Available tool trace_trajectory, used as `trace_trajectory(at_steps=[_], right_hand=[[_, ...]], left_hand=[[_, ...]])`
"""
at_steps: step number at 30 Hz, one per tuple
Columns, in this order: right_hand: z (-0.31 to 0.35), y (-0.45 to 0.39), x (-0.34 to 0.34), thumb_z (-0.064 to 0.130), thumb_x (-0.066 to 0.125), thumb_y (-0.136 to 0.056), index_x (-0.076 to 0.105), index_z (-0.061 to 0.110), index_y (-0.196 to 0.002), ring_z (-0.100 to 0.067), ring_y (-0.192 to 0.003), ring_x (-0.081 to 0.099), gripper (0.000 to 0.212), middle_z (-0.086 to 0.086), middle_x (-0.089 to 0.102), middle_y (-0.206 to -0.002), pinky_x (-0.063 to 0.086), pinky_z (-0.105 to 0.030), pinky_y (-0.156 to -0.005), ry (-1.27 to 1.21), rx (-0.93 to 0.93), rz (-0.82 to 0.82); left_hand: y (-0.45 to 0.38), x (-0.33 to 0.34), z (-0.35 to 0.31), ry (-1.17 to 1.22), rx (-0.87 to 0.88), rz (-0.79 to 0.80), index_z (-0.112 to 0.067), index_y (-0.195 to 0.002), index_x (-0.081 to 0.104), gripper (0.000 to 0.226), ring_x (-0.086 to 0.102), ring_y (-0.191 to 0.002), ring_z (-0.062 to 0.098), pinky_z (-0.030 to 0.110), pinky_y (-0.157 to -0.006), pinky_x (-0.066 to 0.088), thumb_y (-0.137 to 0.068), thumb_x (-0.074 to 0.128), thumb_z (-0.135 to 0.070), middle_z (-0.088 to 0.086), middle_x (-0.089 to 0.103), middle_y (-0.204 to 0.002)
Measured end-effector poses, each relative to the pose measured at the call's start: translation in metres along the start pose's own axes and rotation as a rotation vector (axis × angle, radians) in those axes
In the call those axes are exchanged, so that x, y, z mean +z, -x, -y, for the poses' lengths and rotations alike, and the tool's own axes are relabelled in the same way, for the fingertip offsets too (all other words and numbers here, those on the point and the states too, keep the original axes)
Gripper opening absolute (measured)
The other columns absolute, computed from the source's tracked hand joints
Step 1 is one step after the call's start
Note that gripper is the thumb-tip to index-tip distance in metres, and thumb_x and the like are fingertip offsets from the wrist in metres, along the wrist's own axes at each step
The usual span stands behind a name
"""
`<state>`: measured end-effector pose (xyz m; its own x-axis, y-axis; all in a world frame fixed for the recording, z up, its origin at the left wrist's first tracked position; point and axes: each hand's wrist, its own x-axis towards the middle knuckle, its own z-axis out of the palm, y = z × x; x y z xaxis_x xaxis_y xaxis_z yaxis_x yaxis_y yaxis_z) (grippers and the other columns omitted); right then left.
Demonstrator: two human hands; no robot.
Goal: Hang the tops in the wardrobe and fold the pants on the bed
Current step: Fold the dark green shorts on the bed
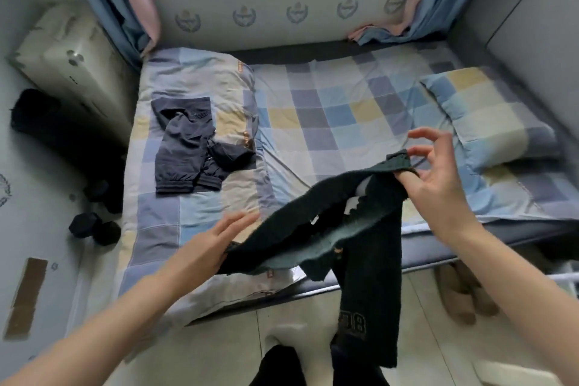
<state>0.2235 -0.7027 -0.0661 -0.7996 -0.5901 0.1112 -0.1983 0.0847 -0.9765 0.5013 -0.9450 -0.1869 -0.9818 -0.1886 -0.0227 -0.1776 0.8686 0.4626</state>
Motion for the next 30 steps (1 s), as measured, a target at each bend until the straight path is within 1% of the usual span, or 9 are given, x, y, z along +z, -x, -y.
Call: trace_trajectory(at_steps=[3, 6, 8, 10, 14, 17, 21, 27, 30], right_hand=[[-0.022, -0.02, -0.042, -0.018, 0.058, -0.075, 0.034, 0.032, -0.128, -0.025, -0.079, 0.062, 0.076, 0.002, 0.041, -0.126, 0.05, -0.032, -0.062, 0.636, -0.443, 0.264], [-0.043, -0.028, -0.08, -0.013, 0.048, -0.08, 0.013, 0.041, -0.143, -0.032, -0.06, 0.059, 0.09, -0.016, 0.038, -0.133, 0.053, -0.043, -0.055, 1.255, -0.71, 0.842], [-0.056, -0.025, -0.102, -0.008, 0.036, -0.084, 0.001, 0.045, -0.145, -0.034, -0.058, 0.054, 0.088, -0.019, 0.039, -0.129, 0.052, -0.044, -0.055, 1.451, -0.777, 1.155], [-0.067, -0.028, -0.121, -0.004, 0.031, -0.086, 0.009, 0.034, -0.145, -0.034, -0.06, 0.054, 0.074, -0.021, 0.037, -0.128, 0.05, -0.044, -0.055, 1.542, -0.754, 1.27], [-0.083, -0.058, -0.172, 0.006, 0.035, -0.089, 0.049, 0.016, -0.122, -0.034, -0.068, 0.057, 0.037, -0.011, 0.044, -0.123, 0.044, -0.042, -0.055, 1.629, -0.691, 1.28], [-0.096, -0.087, -0.211, 0.028, 0.036, -0.091, 0.06, 0.022, -0.098, -0.029, -0.079, 0.059, 0.026, 0.001, 0.052, -0.112, 0.03, -0.034, -0.058, 1.565, -0.669, 1.279], [-0.112, -0.125, -0.276, 0.073, 0.014, -0.086, 0.062, 0.023, -0.087, -0.02, -0.09, 0.053, 0.07, 0.004, 0.043, -0.102, 0.04, -0.033, -0.064, 1.56, -0.625, 1.238], [-0.127, -0.156, -0.316, 0.05, 0.034, -0.097, 0.067, 0.022, -0.1, -0.009, -0.097, 0.05, 0.044, 0.007, 0.041, -0.121, 0.043, -0.026, -0.082, 1.342, -0.52, 1.051], [-0.124, -0.169, -0.325, 0.031, 0.051, -0.097, 0.069, 0.015, -0.096, -0.011, -0.083, 0.054, 0.025, 0.009, 0.043, -0.107, 0.043, -0.031, -0.082, 0.957, -0.322, 0.934]], left_hand=[[-0.019, -0.018, -0.013, -0.427, 0.33, 0.216, -0.048, -0.151, 0.018, 0.125, 0.06, -0.066, 0.006, 0.012, -0.053, 0.032, -0.055, 0.061, 0.019, -0.005, 0.034, -0.154], [-0.05, -0.023, -0.023, -0.582, 0.537, 0.459, -0.054, -0.15, 0.004, 0.114, 0.056, -0.058, 0.02, 0.031, -0.05, 0.046, -0.067, 0.029, 0.02, 0.009, 0.035, -0.155], [-0.076, -0.02, -0.028, -0.598, 0.469, 0.569, -0.056, -0.147, -0.007, 0.113, 0.054, -0.065, 0.024, 0.037, -0.056, 0.044, -0.072, 0.026, 0.022, 0.003, 0.016, -0.163], [-0.098, -0.026, -0.034, -0.628, 0.314, 0.571, -0.051, -0.149, 0.009, 0.097, 0.058, -0.081, 0.023, 0.033, -0.062, 0.041, -0.084, 0.045, 0.011, -0.006, 0.01, -0.162], [-0.141, -0.028, -0.068, -0.564, 0.135, 0.617, -0.032, -0.102, 0.066, 0.023, 0.058, -0.088, 0.015, 0.026, -0.069, 0.044, -0.089, 0.054, -0.017, -0.013, 0.041, -0.136], [-0.159, -0.016, -0.109, -0.364, -0.013, 0.813, -0.025, -0.083, 0.067, 0.023, 0.052, -0.08, 0.001, 0.015, -0.066, 0.036, -0.087, 0.048, -0.036, -0.015, 0.047, -0.12], [-0.174, -0.006, -0.158, -0.294, -0.118, 0.831, -0.024, -0.094, 0.066, 0.063, 0.055, -0.108, 0.012, 0.032, -0.088, 0.045, -0.076, 0.047, -0.082, -0.018, 0.047, -0.123], [-0.207, -0.021, -0.175, 0.183, -0.318, 0.301, -0.027, -0.072, 0.071, 0.011, 0.059, -0.064, 0.005, 0.026, -0.06, 0.046, -0.079, 0.079, -0.031, -0.01, 0.065, -0.07], [-0.225, -0.032, -0.17, 0.412, -0.391, 0.083, -0.039, -0.075, 0.074, 0.024, 0.059, -0.058, -0.003, 0.014, -0.054, 0.044, -0.079, 0.08, -0.016, -0.009, 0.069, -0.064]])
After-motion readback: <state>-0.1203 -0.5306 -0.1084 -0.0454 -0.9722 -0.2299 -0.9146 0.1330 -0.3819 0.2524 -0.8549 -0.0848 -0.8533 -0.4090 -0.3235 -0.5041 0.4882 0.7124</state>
